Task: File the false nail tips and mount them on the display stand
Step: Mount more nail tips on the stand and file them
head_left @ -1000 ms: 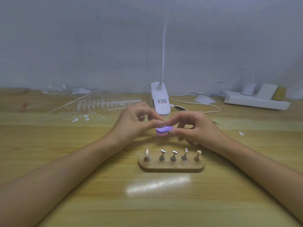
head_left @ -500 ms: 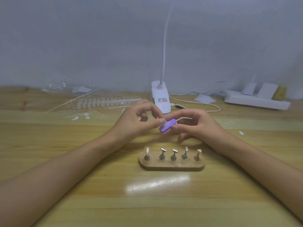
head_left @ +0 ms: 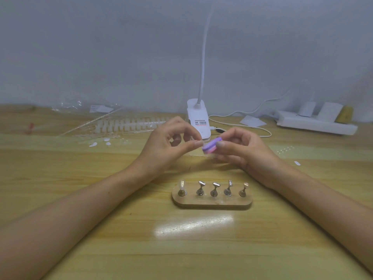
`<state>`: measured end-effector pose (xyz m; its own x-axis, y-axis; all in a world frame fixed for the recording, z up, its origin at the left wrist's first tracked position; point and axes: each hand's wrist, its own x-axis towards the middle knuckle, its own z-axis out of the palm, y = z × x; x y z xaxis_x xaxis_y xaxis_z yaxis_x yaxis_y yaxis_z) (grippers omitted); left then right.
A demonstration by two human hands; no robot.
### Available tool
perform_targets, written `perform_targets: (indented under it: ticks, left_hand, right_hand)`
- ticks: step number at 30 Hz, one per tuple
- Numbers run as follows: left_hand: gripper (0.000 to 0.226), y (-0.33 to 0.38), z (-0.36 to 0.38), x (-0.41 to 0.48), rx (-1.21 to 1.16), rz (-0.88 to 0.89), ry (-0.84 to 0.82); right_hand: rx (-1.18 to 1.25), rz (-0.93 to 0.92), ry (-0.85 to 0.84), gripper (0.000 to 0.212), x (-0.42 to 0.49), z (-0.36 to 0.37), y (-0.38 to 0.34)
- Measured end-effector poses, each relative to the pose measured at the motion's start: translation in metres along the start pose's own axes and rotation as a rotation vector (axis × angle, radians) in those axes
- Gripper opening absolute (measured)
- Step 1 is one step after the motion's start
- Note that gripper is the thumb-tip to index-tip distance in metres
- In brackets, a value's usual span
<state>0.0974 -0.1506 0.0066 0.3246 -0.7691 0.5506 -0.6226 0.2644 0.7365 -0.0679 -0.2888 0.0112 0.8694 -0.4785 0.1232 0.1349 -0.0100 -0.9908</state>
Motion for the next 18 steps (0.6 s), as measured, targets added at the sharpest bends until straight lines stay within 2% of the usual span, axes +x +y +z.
perform_targets:
  ticks: [3, 6, 9, 12, 16, 18]
  left_hand:
    - [0.006, -0.0012, 0.0004, -0.0007, -0.008, 0.011, -0.024]
    - [0.007, -0.0022, 0.0011, 0.0000, -0.019, 0.002, -0.014]
    - [0.009, -0.0026, 0.0014, 0.0004, 0.001, 0.016, -0.020]
    - [0.005, -0.0022, 0.0009, 0.0000, -0.019, 0.006, -0.033]
    - [0.004, -0.0016, 0.0006, -0.0004, -0.006, 0.018, -0.038]
    - [0.004, -0.0009, 0.0010, -0.0008, -0.004, 0.012, -0.044]
  right_hand:
    - [-0.058, 0.006, -0.074, 0.016, -0.0006, 0.0015, 0.0007]
    - [0.024, -0.005, 0.033, 0.019, 0.0008, 0.0004, 0.0010]
    - [-0.078, 0.004, -0.096, 0.017, -0.0003, 0.0028, 0.0010]
    - [0.030, -0.015, 0.045, 0.018, 0.0014, 0.0016, 0.0013]
    - [-0.097, -0.001, -0.078, 0.018, 0.0007, 0.0038, 0.0013]
    - [-0.003, -0.022, 0.021, 0.020, 0.0008, 0.0033, 0.0012]
